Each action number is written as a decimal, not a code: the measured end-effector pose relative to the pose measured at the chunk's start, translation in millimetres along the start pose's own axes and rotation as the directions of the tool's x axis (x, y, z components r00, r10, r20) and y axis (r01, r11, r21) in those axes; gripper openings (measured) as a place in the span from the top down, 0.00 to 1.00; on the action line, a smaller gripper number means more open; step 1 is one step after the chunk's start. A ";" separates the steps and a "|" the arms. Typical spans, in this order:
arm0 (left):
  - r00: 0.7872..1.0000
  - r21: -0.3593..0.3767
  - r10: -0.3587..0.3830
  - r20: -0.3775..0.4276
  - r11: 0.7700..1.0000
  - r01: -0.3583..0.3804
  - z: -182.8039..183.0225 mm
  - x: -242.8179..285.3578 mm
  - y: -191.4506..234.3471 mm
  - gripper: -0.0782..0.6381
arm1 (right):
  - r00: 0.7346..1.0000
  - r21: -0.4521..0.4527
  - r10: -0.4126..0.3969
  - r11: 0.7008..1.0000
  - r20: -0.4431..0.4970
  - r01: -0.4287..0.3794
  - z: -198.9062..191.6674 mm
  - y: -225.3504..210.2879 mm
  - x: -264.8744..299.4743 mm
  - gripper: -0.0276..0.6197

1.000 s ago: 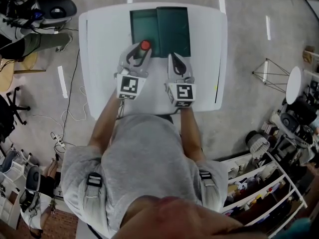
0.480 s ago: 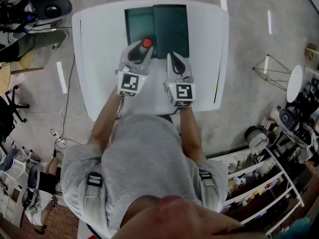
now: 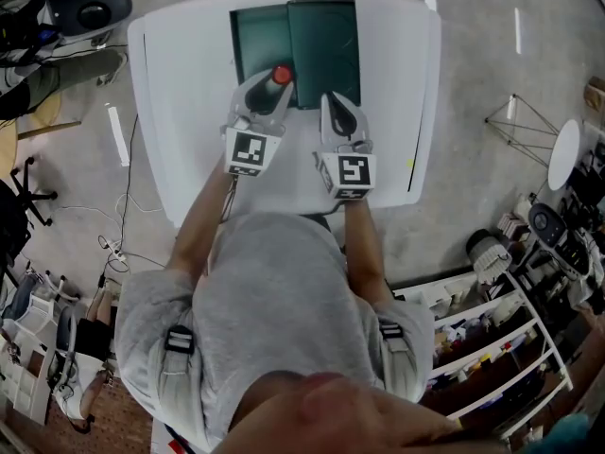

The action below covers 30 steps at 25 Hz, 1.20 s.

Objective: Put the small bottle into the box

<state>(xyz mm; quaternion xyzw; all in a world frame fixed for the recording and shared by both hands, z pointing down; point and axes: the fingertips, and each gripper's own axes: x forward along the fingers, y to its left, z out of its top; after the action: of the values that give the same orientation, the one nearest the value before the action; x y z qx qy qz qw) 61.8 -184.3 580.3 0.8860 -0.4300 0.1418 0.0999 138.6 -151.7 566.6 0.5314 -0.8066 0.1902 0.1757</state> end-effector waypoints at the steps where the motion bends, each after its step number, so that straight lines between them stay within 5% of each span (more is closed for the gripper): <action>1: 1.000 -0.003 0.000 -0.003 1.000 0.000 -1.6 1.9 0.5 0.70 | 1.000 0.002 -0.002 1.000 -0.001 0.002 -0.3 -1.6 0.6 0.95; 24: 1.000 0.001 0.000 -0.028 1.000 0.000 -11.2 14.5 1.1 0.69 | 1.000 0.010 -0.004 1.000 -0.012 0.004 -1.4 -11.3 5.7 0.95; 30: 0.999 -0.014 -0.016 -0.034 1.000 0.015 -12.9 13.1 -0.8 0.57 | 1.000 0.008 -0.005 1.000 -0.001 0.005 1.5 -9.0 4.1 0.95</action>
<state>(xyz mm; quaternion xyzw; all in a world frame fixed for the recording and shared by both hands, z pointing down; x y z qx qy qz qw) 68.1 -189.6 596.8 0.8860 -0.4223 0.1532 0.1145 145.3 -158.9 568.4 0.5341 -0.8044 0.1933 0.1742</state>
